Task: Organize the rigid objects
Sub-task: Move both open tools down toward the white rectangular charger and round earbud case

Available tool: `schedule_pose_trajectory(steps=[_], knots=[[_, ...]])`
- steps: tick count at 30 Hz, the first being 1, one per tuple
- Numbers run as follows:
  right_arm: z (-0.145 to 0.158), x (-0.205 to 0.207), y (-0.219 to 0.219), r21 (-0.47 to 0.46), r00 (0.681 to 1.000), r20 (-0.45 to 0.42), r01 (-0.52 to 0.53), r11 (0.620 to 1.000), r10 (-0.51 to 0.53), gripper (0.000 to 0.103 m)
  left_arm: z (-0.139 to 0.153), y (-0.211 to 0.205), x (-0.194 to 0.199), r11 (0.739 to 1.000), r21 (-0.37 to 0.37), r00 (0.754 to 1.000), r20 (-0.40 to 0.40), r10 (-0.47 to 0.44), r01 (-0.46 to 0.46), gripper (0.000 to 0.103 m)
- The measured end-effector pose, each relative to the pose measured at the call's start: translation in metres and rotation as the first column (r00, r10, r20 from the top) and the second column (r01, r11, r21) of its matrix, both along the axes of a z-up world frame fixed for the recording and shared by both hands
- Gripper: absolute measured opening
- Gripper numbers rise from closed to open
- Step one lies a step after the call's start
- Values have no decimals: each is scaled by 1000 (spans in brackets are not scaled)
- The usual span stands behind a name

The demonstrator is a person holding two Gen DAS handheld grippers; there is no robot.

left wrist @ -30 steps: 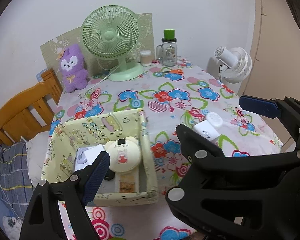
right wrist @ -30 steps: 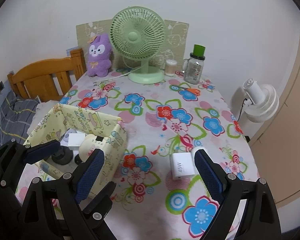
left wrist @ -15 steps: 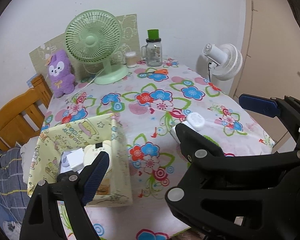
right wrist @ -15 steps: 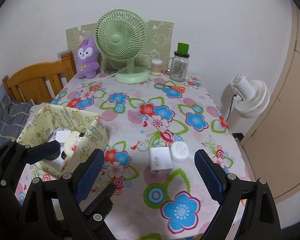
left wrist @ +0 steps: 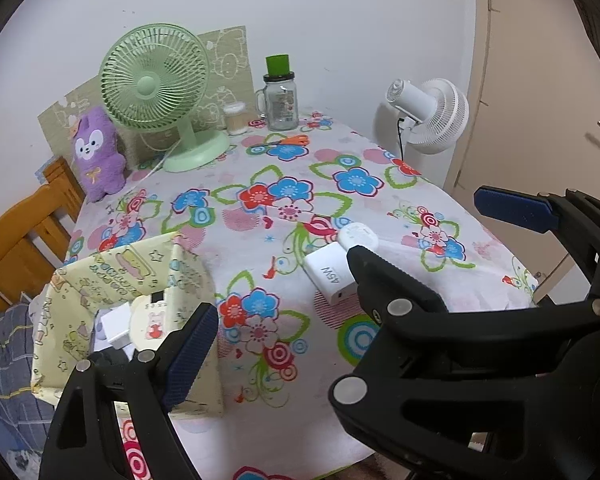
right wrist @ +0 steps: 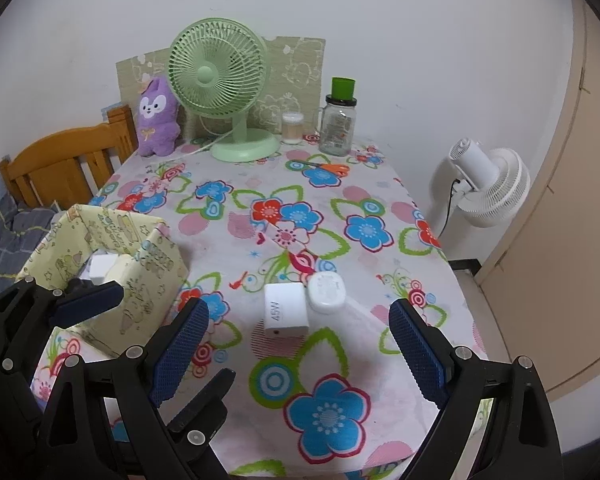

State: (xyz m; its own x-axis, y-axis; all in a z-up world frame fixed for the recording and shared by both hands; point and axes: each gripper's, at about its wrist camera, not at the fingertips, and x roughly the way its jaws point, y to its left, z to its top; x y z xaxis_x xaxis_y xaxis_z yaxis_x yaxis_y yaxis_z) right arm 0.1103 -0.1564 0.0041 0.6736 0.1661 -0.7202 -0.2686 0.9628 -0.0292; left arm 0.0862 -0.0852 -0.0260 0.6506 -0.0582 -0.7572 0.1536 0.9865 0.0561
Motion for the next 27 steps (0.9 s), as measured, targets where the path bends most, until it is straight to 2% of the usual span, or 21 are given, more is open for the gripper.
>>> schedule_pose_trajectory(steps=[8,12,16,27], knots=[[-12,7,-17,-1,1000,-10,12,1000,-12,93,-12,-16,7,1000,0,1000,2,-9,9,90],[-19,11,-23,5,1000,-17,10,1000,-9,93,-19,-22,12,1000,-8,1000,2,-11,11,95],[-27,16,-28,7,1000,-25,3,1000,-2,93,-28,-27,17,1000,-17,1000,-10,-14,14,97],[-61,34,-37,-7,998,-56,-5,1000,5,93,-59,-30,32,999,-46,999,-42,-19,17,99]])
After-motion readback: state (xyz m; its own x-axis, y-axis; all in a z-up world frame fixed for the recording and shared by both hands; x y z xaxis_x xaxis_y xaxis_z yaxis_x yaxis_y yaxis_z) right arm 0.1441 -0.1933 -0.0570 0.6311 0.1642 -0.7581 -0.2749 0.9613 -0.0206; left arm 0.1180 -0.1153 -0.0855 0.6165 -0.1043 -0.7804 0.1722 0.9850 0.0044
